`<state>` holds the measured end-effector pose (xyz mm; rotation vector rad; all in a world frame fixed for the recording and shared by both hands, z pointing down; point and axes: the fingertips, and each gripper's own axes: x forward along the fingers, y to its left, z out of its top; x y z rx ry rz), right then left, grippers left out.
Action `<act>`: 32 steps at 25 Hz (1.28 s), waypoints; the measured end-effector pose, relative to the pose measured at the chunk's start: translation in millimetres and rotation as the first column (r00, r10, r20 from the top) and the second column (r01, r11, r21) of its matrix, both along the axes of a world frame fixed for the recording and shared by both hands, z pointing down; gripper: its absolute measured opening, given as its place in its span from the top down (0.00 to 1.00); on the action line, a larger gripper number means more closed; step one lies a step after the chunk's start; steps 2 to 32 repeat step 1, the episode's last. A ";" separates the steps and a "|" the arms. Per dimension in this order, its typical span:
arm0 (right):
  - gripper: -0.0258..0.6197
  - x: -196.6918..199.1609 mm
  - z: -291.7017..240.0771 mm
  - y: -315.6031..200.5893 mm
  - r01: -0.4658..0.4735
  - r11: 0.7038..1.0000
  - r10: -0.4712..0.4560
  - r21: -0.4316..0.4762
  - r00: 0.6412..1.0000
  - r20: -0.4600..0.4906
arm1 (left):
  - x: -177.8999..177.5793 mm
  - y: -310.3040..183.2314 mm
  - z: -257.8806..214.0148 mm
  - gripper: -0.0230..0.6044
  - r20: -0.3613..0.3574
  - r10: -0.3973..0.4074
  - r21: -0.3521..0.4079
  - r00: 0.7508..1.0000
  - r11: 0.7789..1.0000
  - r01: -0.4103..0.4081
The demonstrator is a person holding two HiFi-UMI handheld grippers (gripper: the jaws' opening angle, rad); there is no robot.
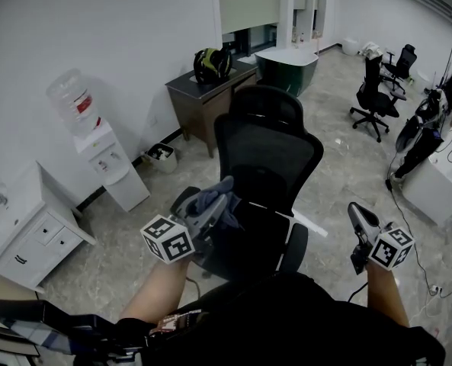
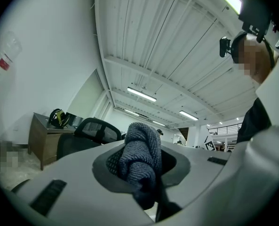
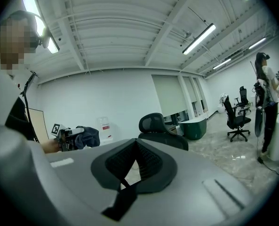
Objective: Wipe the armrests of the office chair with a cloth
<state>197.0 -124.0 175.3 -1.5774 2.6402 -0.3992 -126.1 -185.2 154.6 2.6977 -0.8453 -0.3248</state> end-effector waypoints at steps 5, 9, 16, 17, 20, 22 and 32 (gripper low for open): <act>0.97 0.1 -1.0 0.6 0.001 1.000 -0.001 0.001 1.000 0.000 | 0.7 0.9 -1.8 0.83 0.001 0.002 0.004 1.000 1.000 -0.002; 0.97 0.1 -1.0 0.6 0.001 1.000 -0.001 0.001 1.000 0.000 | 0.7 0.9 -1.8 0.83 0.001 0.002 0.004 1.000 1.000 -0.002; 0.97 0.1 -1.0 0.6 0.001 1.000 -0.001 0.001 1.000 0.000 | 0.7 0.9 -1.8 0.83 0.001 0.002 0.004 1.000 1.000 -0.002; 0.97 0.1 -1.0 0.6 0.001 1.000 -0.001 0.001 1.000 0.000 | 0.7 0.9 -1.8 0.83 0.001 0.002 0.004 1.000 1.000 -0.002; 0.97 0.1 -1.0 0.6 0.001 1.000 -0.001 0.001 1.000 0.000 | 0.7 0.9 -1.8 0.83 0.001 0.002 0.004 1.000 1.000 -0.002; 0.97 0.1 -1.0 0.6 0.001 1.000 -0.001 0.001 1.000 0.000 | 0.7 0.9 -1.8 0.83 0.001 0.002 0.004 1.000 1.000 -0.002; 0.97 0.1 -1.0 0.6 0.001 1.000 -0.001 0.001 1.000 0.000 | 0.7 0.9 -1.8 0.83 0.001 0.002 0.004 1.000 1.000 -0.002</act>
